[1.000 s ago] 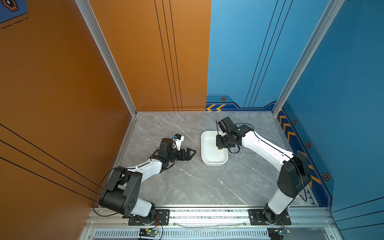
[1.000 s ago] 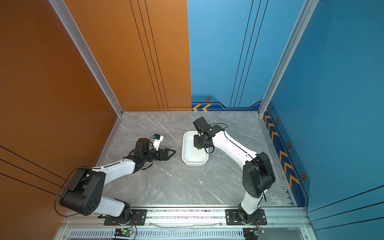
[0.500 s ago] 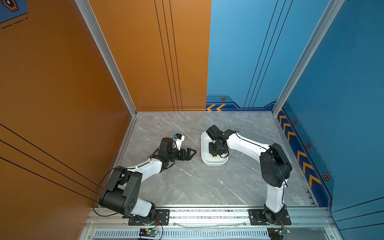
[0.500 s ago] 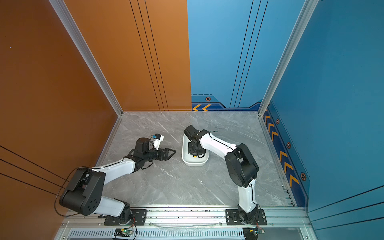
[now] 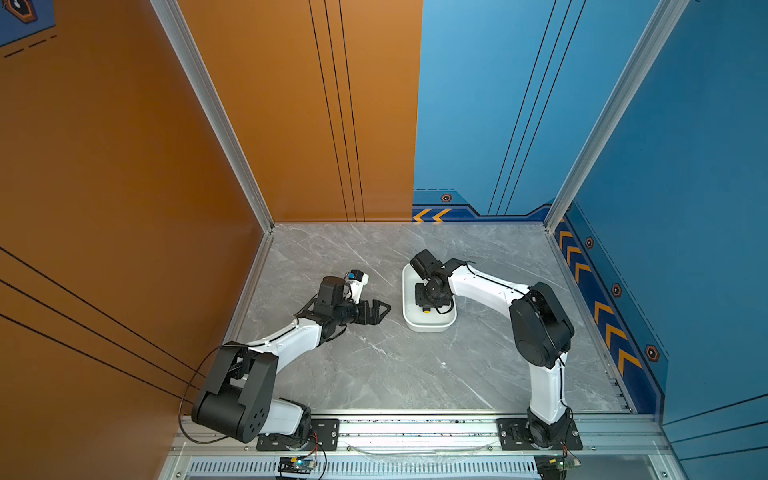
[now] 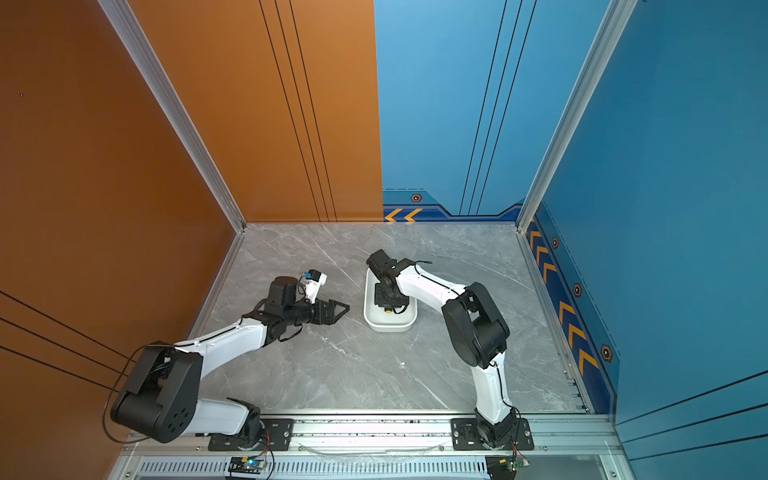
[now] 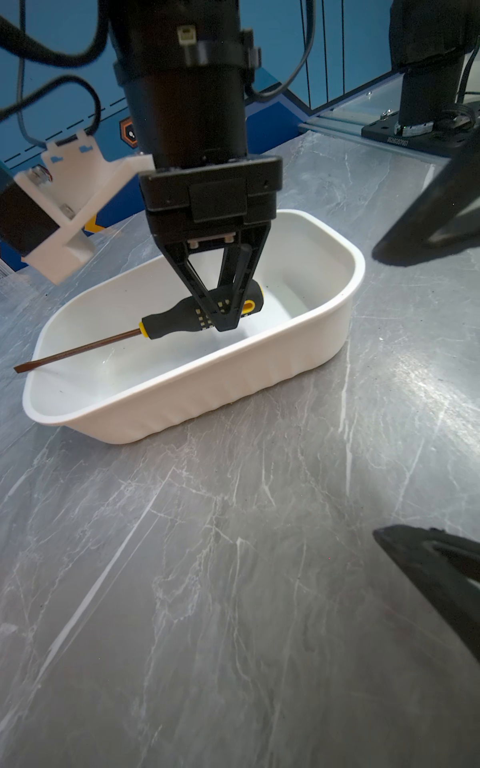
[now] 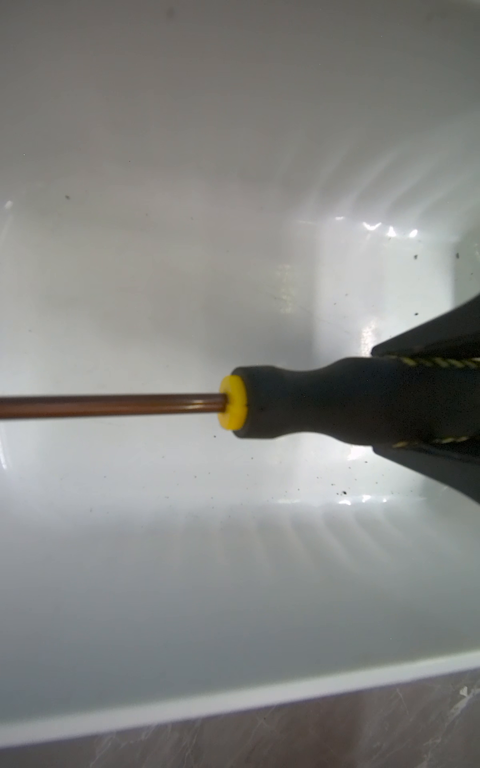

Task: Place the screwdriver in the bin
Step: 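Lower the screwdriver into the bin and open the right gripper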

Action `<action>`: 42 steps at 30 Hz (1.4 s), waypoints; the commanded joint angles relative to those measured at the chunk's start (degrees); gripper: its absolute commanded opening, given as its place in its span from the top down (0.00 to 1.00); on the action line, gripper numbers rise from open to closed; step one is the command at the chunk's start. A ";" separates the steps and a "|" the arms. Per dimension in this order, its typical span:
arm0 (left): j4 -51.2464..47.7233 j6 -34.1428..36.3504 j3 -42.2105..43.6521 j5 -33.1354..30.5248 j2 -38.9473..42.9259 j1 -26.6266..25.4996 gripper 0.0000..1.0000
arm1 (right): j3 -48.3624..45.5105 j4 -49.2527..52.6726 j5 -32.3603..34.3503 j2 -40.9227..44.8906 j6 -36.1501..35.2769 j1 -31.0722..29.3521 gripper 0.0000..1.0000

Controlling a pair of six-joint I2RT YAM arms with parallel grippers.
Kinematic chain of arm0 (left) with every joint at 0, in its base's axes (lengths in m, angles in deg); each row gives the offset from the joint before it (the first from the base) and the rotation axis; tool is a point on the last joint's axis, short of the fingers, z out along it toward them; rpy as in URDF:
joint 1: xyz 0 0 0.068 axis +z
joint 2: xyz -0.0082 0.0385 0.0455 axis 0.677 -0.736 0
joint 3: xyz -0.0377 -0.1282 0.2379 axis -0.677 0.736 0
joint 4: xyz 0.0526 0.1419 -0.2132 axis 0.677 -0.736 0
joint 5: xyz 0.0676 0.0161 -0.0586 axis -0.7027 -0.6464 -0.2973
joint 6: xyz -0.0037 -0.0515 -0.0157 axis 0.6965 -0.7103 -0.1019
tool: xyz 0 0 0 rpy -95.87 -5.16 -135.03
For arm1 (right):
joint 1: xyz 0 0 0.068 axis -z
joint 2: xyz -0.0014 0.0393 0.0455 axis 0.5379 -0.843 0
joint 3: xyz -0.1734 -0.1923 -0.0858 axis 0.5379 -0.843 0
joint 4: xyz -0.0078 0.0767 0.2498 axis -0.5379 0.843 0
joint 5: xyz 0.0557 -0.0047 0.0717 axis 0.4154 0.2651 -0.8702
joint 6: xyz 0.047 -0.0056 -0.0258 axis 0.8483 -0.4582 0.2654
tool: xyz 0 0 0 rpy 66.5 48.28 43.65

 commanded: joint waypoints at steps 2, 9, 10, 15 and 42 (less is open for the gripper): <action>-1.29 1.10 -1.40 -0.99 -0.17 0.15 0.02 | -1.91 0.08 1.07 2.54 1.71 -1.03 0.97; -1.35 1.14 -1.32 -1.08 0.00 0.18 0.02 | -5.48 -0.35 2.23 7.09 2.94 -2.20 0.97; -1.26 1.10 -1.22 -1.05 -0.04 0.17 0.02 | -5.94 -0.48 2.43 7.49 3.00 -2.29 0.96; -1.25 1.01 -1.21 -1.06 -0.69 0.13 0.02 | -7.21 -0.57 2.18 7.48 3.29 -2.03 0.96; -1.16 1.10 -1.28 -1.70 -1.50 0.20 0.02 | -7.87 -3.60 -1.27 1.30 3.07 -0.45 0.88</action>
